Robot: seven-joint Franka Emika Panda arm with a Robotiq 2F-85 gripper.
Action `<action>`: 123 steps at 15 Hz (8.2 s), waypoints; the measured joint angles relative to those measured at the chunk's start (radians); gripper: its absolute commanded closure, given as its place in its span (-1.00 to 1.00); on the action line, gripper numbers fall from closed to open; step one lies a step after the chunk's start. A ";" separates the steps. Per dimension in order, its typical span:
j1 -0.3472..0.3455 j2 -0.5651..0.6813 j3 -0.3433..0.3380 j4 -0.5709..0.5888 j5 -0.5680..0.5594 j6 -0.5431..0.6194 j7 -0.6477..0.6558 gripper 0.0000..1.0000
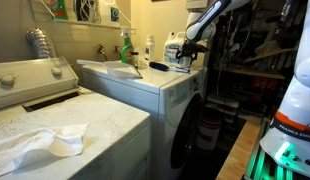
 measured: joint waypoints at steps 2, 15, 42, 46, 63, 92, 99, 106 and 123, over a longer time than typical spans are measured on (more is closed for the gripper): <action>0.016 -0.001 -0.030 0.000 -0.143 -0.006 0.142 -1.00; 0.036 -0.058 0.002 0.001 -0.283 -0.252 0.316 -1.00; 0.011 0.059 0.023 0.068 0.006 -0.107 0.002 0.65; 0.014 0.058 0.023 0.077 0.002 -0.108 0.000 0.73; 0.007 -0.131 0.071 0.537 -0.031 -0.656 -0.014 0.73; -0.110 0.213 -0.002 0.969 0.063 -0.918 -0.009 0.73; -0.118 0.221 -0.002 0.978 0.066 -0.919 -0.009 0.73; -0.121 0.222 -0.002 0.979 0.075 -0.920 -0.009 0.22; -0.123 0.211 0.005 0.961 0.075 -0.915 -0.076 -1.00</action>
